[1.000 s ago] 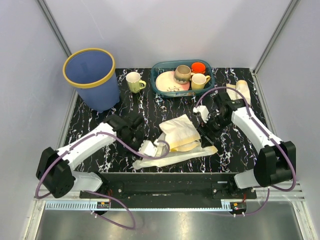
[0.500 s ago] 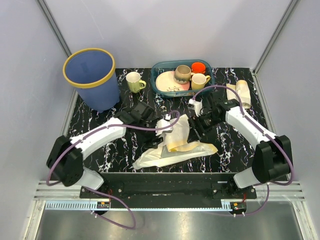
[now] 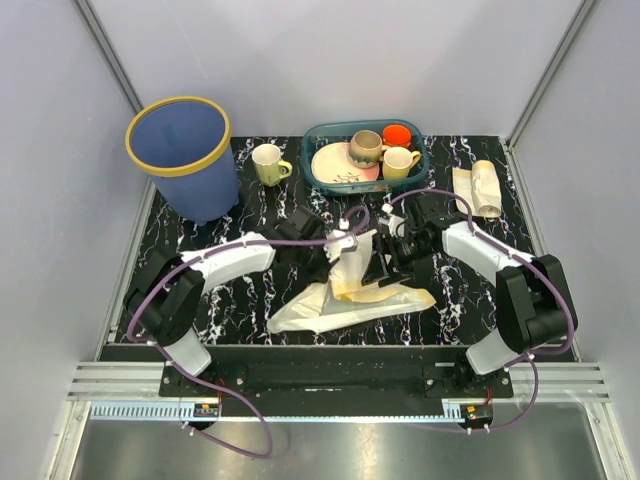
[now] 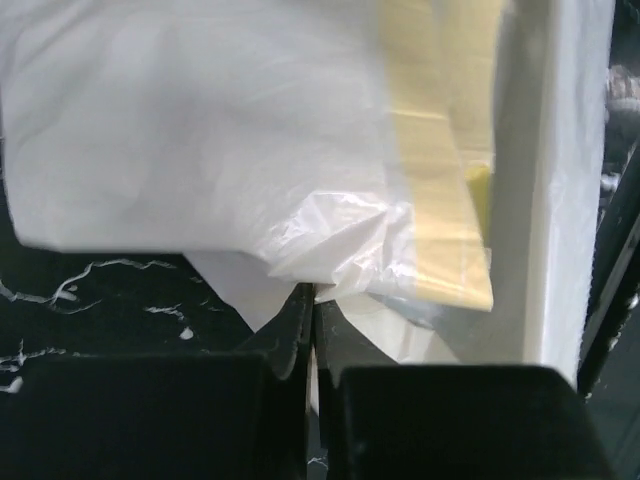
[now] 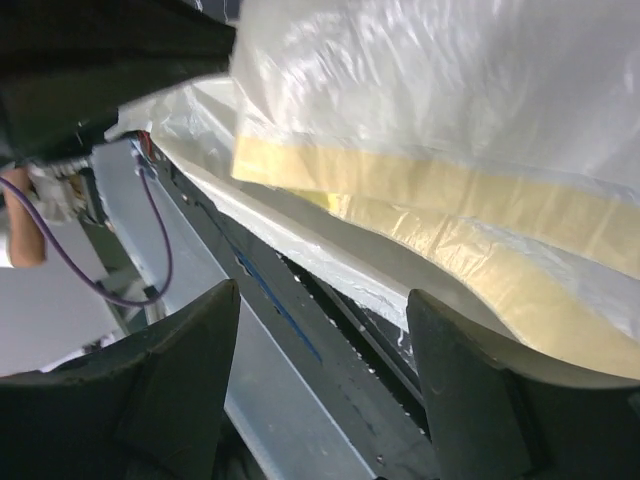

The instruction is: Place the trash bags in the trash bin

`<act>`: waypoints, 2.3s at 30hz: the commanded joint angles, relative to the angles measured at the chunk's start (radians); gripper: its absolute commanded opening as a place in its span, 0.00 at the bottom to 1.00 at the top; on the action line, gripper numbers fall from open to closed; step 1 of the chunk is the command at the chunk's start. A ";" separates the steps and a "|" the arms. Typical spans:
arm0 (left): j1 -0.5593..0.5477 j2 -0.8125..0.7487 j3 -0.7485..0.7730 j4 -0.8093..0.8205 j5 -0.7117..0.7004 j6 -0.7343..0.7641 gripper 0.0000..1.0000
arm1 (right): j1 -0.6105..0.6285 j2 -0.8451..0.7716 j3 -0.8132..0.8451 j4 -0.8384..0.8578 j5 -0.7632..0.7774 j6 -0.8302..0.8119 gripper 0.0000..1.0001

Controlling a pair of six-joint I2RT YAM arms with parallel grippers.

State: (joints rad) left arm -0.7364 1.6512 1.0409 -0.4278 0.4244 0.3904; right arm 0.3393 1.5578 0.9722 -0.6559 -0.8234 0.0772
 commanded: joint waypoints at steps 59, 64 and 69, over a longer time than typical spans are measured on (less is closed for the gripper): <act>0.289 -0.166 -0.005 0.031 0.117 -0.527 0.00 | -0.186 -0.062 0.151 -0.088 0.487 -0.066 0.00; 0.229 -0.179 0.034 0.021 0.024 -0.427 0.00 | -0.186 0.023 0.194 -0.079 0.523 -0.068 0.00; 0.047 -0.205 0.091 -0.008 -0.119 -0.352 0.00 | -0.186 0.117 0.250 -0.042 0.523 -0.057 0.00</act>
State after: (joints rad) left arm -0.5598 1.5032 1.0489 -0.4278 0.4416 -0.0528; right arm 0.1516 1.6146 1.1553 -0.7219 -0.3302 0.0319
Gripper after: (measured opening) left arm 0.003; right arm 0.007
